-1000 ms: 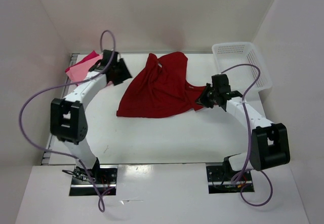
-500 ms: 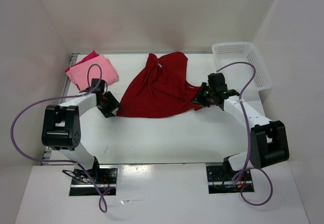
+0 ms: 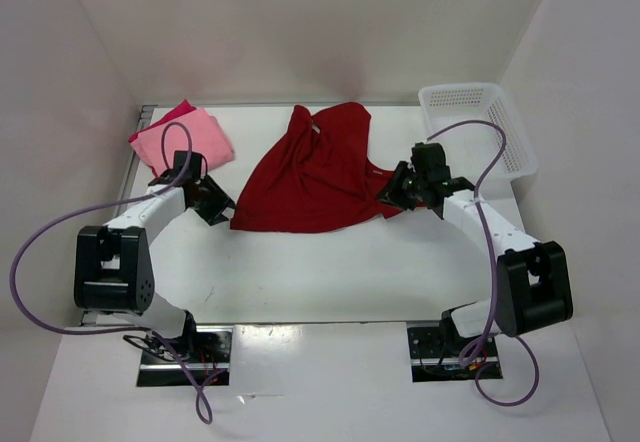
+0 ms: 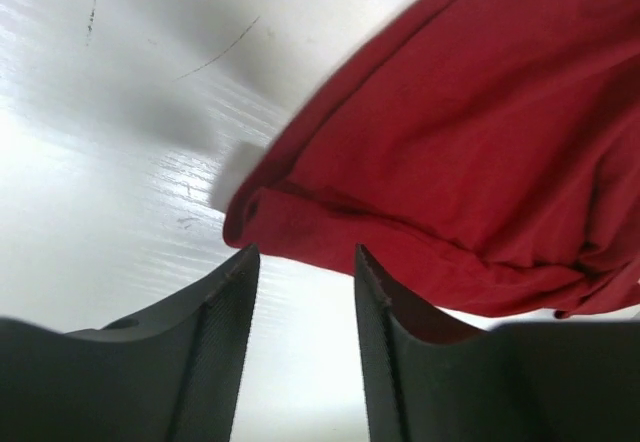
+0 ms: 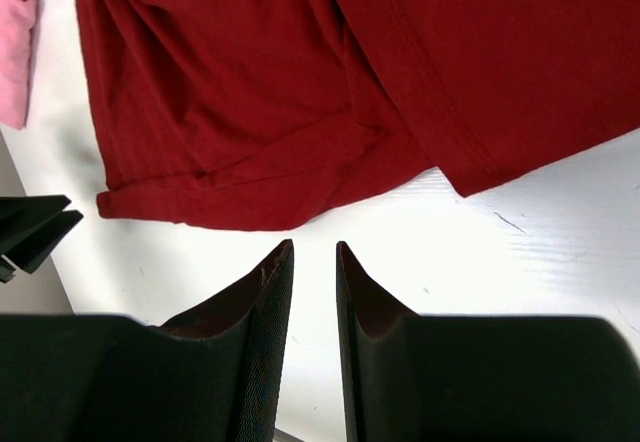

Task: Fold and stack the t-shirts
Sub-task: Flatten out the tshirt

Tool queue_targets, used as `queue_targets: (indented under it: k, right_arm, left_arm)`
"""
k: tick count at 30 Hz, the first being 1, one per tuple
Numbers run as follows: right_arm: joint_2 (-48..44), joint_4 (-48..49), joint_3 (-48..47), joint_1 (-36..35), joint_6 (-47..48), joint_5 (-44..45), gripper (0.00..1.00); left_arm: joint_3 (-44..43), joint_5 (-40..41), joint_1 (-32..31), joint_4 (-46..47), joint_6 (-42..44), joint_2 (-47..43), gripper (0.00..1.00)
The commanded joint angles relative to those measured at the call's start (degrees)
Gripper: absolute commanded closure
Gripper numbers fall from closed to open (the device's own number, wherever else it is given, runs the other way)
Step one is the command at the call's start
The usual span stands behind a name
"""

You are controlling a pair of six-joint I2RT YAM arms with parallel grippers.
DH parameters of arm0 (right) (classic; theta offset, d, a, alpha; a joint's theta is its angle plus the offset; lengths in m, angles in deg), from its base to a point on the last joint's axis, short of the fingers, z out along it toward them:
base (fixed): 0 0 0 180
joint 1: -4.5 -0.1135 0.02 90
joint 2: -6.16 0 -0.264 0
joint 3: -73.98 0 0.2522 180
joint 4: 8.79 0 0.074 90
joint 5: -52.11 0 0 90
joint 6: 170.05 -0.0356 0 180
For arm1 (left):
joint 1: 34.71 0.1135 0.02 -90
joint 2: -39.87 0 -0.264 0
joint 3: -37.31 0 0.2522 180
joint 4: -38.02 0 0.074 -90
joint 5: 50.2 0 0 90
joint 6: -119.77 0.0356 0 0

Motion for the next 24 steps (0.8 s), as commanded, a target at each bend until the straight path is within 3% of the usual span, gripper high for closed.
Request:
queue_targets:
  k: [1, 24]
  right_arm:
    - [-2.51, 3.53, 0.17, -0.59, 1.14, -0.73, 0.71]
    - [-3.57, 5.82, 1.75, -0.59, 2.2, -3.9, 0.7]
  left_arm:
    - [-1.96, 1.42, 0.29, -1.26, -2.26, -2.05, 0.51]
    - [0.59, 4.58, -1.64, 2.08, -8.33, 8.05, 0.51]
